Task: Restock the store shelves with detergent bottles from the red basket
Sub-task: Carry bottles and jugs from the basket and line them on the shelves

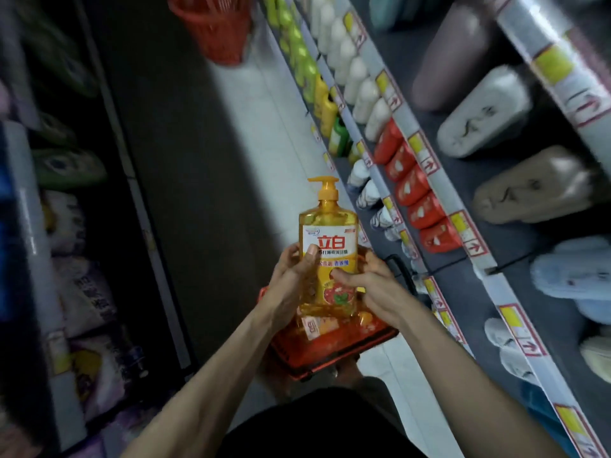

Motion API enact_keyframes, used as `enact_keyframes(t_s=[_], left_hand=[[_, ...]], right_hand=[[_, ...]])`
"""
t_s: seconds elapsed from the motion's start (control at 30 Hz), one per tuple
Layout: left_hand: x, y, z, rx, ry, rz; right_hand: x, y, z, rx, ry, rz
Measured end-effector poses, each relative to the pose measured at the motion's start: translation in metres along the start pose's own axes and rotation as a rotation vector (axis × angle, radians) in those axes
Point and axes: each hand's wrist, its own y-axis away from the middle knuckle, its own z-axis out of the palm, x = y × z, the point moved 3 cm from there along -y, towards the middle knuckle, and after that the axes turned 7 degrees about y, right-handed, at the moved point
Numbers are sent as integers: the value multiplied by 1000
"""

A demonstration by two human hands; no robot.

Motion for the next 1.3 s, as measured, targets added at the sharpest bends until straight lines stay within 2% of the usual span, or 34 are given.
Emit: enact_keyframes(t_s=[0.1, 0.3, 0.57, 0.73, 0.9, 1.13, 1.3], left_hand=[[36, 31, 9, -69, -15, 31], [76, 74, 4, -188, -65, 40], [113, 98, -2, -189, -102, 159], [130, 122, 17, -95, -71, 287], [135, 150, 44, 26, -100, 477], [107, 184, 65, 243, -92, 662], [88, 240, 52, 385, -125, 762]], right_hand=[[-34, 39, 15, -4, 28, -92], [-66, 81, 45, 104, 29, -158], [-104, 100, 73, 112, 77, -266], [-140, 106, 74, 9, 174, -384], [-175, 115, 65, -78, 371, -540], [-189, 125, 59, -259, 486, -589], [-193, 154, 95, -470, 538, -613]])
